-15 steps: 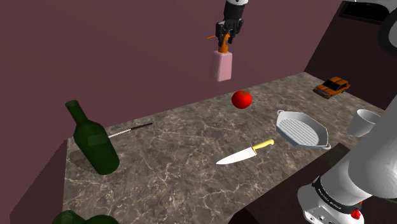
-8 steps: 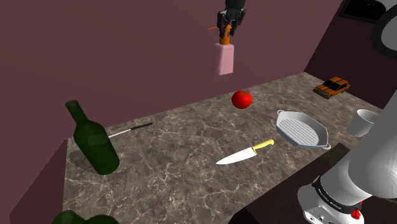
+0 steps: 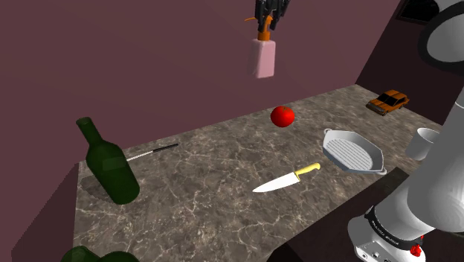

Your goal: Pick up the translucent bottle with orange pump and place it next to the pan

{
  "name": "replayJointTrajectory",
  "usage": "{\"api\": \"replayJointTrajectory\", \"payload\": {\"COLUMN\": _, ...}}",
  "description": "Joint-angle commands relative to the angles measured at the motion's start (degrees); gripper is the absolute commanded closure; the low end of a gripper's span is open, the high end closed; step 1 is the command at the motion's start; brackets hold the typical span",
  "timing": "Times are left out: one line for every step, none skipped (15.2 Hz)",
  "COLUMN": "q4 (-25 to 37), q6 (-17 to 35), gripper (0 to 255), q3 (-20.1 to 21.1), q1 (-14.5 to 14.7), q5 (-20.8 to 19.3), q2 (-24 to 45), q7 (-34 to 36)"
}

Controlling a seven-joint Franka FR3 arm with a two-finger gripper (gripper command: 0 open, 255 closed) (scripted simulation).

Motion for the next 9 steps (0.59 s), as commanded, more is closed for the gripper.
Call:
{"api": "replayJointTrajectory", "payload": {"q4": 3.76, "q6": -2.44, "gripper": 255, "q3": -0.01, "q1": 0.06, "q5": -0.05, "q2": 1.33, "q7": -0.14}}
{"api": "replayJointTrajectory", "payload": {"q4": 4.43, "q6": -2.85, "gripper": 255, "q3": -0.01, "q1": 0.07, "q5": -0.06, "q2": 1.59, "q7": -0.16}}
{"api": "replayJointTrajectory", "payload": {"q4": 1.44, "q6": -1.84, "gripper": 255, "q3": -0.35, "q1": -0.79, "q5": 0.28, "q2": -0.46, "q7": -1.2}}
{"api": "replayJointTrajectory", "payload": {"q4": -1.24, "q6": -0.96, "gripper": 255, "q3": -0.71, "q1": -1.63, "q5": 0.61, "q2": -2.32, "q7": -2.27}}
{"api": "replayJointTrajectory", "payload": {"q4": -3.65, "q6": -0.2, "gripper": 255, "q3": -1.11, "q1": -2.43, "q5": 0.92, "q2": -4.04, "q7": -3.36}}
{"api": "replayJointTrajectory", "payload": {"q4": -5.85, "q6": 0.47, "gripper": 255, "q3": -1.54, "q1": -3.21, "q5": 1.22, "q2": -5.63, "q7": -4.49}}
{"api": "replayJointTrajectory", "payload": {"q4": -7.87, "q6": 1.05, "gripper": 255, "q3": -2.01, "q1": -3.95, "q5": 1.5, "q2": -7.12, "q7": -5.64}}
{"api": "replayJointTrajectory", "payload": {"q4": -9.72, "q6": 1.57, "gripper": 255, "q3": -2.49, "q1": -4.69, "q5": 1.76, "q2": -8.51, "q7": -6.8}}
{"api": "replayJointTrajectory", "payload": {"q4": -11.43, "q6": 2.03, "gripper": 255, "q3": -3.02, "q1": -5.39, "q5": 2.0, "q2": -9.8, "q7": -7.99}}
